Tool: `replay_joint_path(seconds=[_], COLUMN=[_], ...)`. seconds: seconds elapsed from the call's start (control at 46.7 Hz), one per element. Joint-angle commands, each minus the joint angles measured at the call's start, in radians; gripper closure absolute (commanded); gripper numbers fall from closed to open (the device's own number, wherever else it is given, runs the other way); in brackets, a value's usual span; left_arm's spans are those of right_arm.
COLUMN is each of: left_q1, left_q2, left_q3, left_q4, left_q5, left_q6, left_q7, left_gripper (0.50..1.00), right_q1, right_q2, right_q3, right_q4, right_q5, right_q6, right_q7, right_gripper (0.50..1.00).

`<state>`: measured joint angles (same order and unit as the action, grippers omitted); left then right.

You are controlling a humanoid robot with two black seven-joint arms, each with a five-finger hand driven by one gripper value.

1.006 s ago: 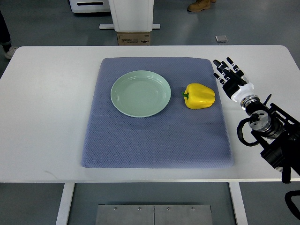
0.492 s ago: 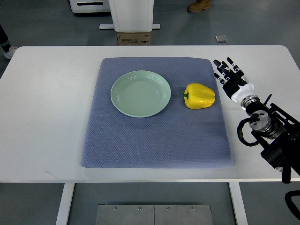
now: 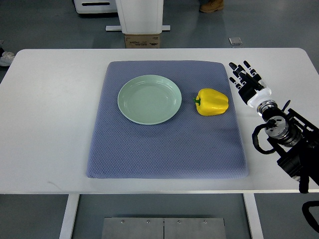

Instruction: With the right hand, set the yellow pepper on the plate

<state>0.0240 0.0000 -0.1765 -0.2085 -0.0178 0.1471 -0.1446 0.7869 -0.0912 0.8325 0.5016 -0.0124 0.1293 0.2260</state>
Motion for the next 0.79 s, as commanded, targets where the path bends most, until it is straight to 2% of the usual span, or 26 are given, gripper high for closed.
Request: replay_joint_path(seconds=[0.0,0.15,0.321,0.492,0.642,0.771], left_q1=[-0.001,0.001,-0.001,0.001,0.001,0.001], left_q2=[0.0,0.0,0.0,0.0,0.0,0.0], left_q3=[0.0,0.0,0.0,0.0,0.0,0.0], left_q4=[0.0,0.0,0.0,0.0,0.0,0.0], left_q5=[0.001,-0.001,-0.001,0.001,-0.001,-0.001], left_q6=[0.0,0.0,0.0,0.0,0.0,0.0], left_q7=[0.0,0.0,0.0,0.0,0.0,0.0], left_gripper=[0.5,0.5,0.5,0.5,0.5,0.5], right_q1=[-0.003,-0.003,0.011,0.041,0.032,0.008], right_q2=[-0.002,-0.002,-0.001,-0.004,-0.062,-0.14], right_q3=[0.0,0.0,-0.01,-0.062,-0.07,-0.124], right_q4=[-0.011,-0.048,-0.04,-0.009,0.107,0.276], right_q5=[0.002,0.003,-0.001,-0.008,-0.008,-0.015], right_q6=[0.0,0.001,0.075,0.079,0.066,-0.031], right_q7=[-0.007,0.001,0.012,-0.011,-0.013,-0.011], right_gripper=[0.5,0.5,0.5,0.5,0.5,0.5])
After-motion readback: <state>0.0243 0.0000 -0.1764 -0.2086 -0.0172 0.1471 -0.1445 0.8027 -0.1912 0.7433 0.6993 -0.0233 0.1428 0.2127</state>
